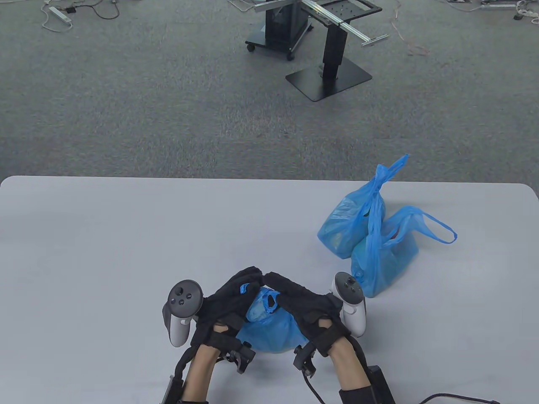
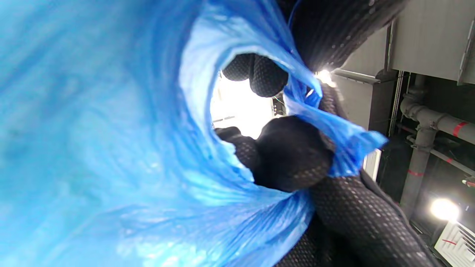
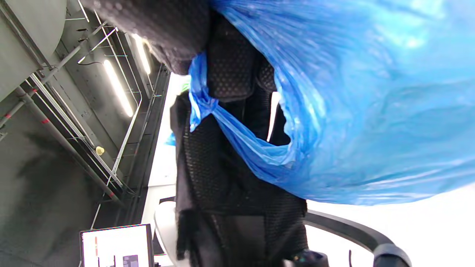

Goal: Tie knot on plastic bag top

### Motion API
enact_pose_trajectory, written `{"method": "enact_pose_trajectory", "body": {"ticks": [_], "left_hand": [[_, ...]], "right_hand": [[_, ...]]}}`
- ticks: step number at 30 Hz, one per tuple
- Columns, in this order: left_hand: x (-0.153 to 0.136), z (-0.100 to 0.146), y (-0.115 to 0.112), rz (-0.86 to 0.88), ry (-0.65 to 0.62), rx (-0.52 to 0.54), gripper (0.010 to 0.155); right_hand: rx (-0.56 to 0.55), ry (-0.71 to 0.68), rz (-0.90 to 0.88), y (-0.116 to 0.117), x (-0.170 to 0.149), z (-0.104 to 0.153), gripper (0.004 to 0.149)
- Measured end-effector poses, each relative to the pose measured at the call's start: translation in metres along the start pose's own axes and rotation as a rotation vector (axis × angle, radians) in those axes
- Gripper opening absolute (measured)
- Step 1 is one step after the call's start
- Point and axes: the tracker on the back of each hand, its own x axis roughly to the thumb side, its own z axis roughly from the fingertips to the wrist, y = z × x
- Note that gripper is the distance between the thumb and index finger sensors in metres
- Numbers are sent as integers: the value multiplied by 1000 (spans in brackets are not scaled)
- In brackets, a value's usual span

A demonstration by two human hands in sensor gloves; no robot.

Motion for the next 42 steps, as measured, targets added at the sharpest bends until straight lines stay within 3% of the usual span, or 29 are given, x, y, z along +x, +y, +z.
{"method": "enact_pose_trajectory", "body": {"ticks": [4,8,14,22,35,42], "left_hand": [[-1,0,0,-2,9,1,48],[0,0,0,5,11,-2,48],[-1,0,-1,22,2,-16,50],[1,0,-3,22,-19,-29,51],[-5,3,8,68,15,42,54],[-15,6,27,14,65,120,53]], "right_hand": [[48,19,-49,2,-1,0,50],[59,12,13,5,3,0,58],[13,1,81,5,6,1,63],[-116,-43,104,-2,8,4,47],[-21,-100,-75,-4,10,6,43],[-37,-88,-104,-16,10,9,43]]}}
